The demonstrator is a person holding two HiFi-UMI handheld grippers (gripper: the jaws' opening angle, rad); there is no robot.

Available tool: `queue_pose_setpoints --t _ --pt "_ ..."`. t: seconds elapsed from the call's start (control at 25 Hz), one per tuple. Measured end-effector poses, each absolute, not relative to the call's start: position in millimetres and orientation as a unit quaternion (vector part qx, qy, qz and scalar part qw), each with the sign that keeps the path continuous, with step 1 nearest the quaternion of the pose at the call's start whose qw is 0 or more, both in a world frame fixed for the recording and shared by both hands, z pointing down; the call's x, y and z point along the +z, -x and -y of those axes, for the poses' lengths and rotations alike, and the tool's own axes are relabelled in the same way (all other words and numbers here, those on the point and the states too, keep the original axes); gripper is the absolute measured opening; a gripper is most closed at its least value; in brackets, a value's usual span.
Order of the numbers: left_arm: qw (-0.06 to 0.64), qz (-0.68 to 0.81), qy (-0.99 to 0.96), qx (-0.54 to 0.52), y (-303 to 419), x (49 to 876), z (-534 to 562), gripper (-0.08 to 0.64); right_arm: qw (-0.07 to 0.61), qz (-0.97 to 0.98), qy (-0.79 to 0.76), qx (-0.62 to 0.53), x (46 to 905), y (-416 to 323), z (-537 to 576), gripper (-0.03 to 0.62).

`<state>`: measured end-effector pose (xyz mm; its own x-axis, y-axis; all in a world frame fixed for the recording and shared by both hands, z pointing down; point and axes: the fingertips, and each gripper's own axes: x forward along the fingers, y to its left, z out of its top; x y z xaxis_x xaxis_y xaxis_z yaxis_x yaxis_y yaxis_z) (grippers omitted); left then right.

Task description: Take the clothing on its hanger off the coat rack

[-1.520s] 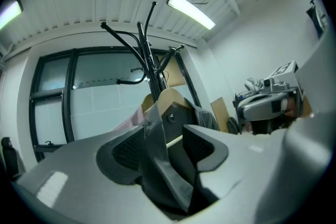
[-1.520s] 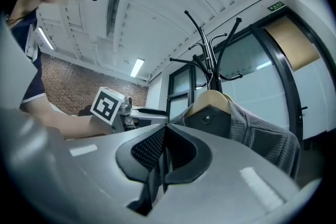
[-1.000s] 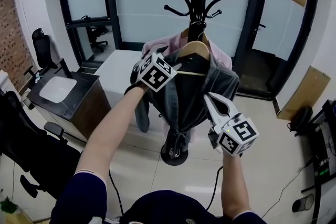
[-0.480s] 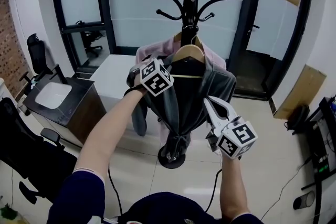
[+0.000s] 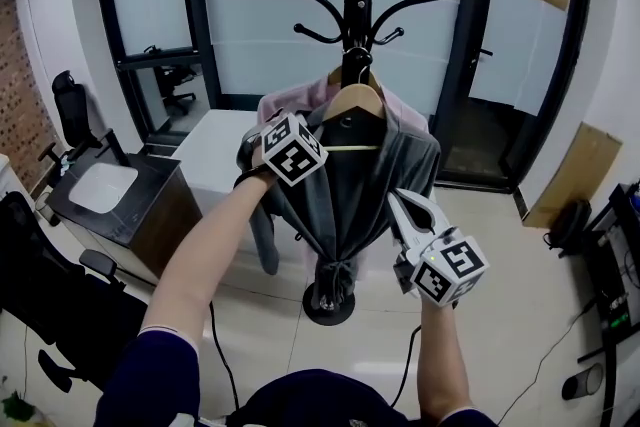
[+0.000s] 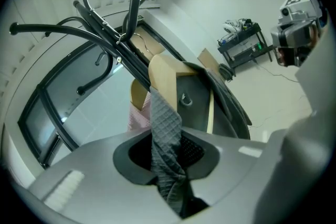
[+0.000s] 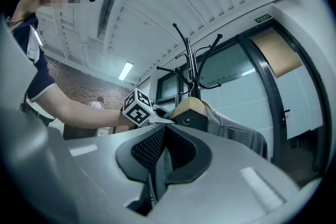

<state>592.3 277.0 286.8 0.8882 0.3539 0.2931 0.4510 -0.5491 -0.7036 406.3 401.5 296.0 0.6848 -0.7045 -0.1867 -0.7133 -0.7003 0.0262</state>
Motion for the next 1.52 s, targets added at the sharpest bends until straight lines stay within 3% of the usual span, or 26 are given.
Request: queue_pose_setpoints --t 0.4,0.76,1.52 --pt "0.458 0.226 0.860 -0.014 -575 252 -304 0.078 0.026 -0.383 0.919 0.091 296 -403 -414 0.002" --pt "0.430 0.258 0.865 -0.022 -553 270 -331 0.078 0.029 -0.390 0.916 0.088 298 -398 -424 0.002" --pt "0.410 0.140 0.894 -0.112 -471 317 -221 0.080 0.033 -0.535 0.842 0.068 307 -378 -353 0.002"
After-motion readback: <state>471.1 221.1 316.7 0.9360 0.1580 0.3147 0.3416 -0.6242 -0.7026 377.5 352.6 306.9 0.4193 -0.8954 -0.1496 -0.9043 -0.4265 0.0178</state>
